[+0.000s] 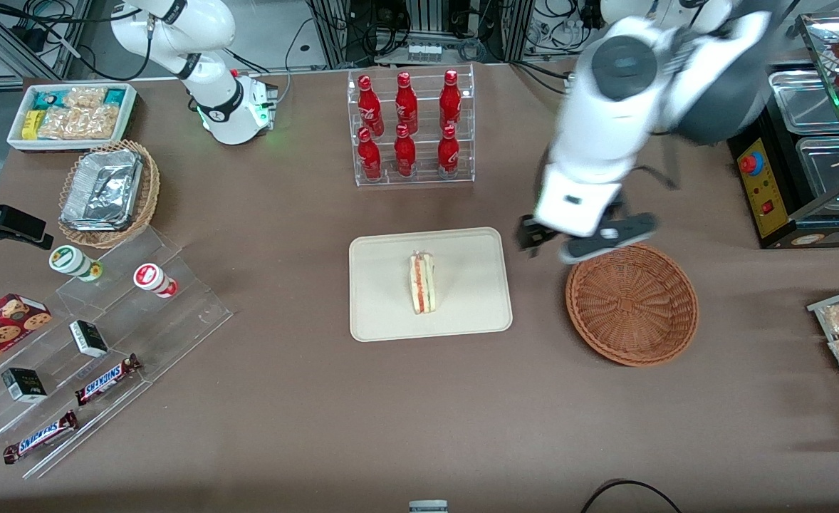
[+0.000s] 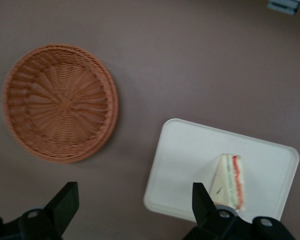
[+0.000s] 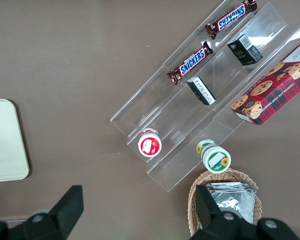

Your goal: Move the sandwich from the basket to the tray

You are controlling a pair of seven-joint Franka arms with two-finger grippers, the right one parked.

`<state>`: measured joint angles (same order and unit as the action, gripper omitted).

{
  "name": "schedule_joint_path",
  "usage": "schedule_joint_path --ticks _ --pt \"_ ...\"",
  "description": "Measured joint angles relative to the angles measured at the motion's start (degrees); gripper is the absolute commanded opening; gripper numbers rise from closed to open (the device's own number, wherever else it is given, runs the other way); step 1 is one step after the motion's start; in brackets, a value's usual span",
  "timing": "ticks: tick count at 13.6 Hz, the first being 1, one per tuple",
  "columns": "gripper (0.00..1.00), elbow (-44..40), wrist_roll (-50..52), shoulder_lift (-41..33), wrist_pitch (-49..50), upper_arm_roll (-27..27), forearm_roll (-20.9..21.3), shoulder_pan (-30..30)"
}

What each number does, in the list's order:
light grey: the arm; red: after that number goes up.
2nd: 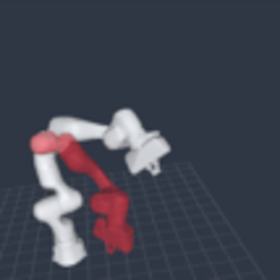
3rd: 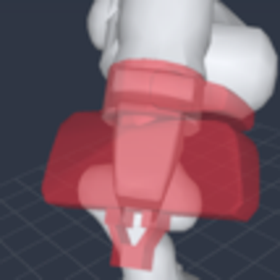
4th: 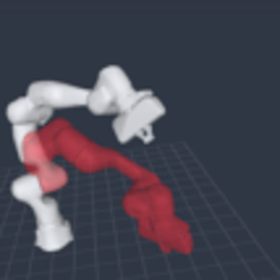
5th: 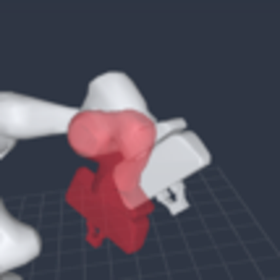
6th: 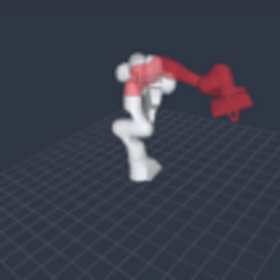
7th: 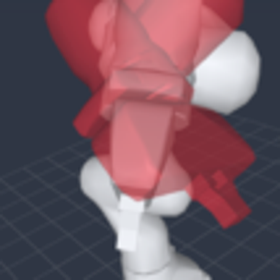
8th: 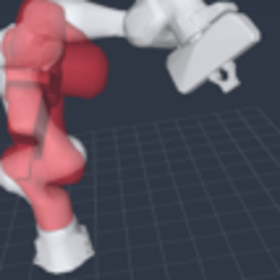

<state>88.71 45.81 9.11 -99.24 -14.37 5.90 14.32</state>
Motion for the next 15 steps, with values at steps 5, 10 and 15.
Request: schedule_joint_path --ticks 5,10,15 --pt "1.0 1.5 -22.7 -6.5 8.0 0.2 -5.5 -13.4" --pt "1.0 4.1 -42.5 -10.1 10.2 4.0 -7.5 -21.2" --pt "1.0 2.1 -48.1 -10.1 10.1 8.3 -8.2 -20.2"
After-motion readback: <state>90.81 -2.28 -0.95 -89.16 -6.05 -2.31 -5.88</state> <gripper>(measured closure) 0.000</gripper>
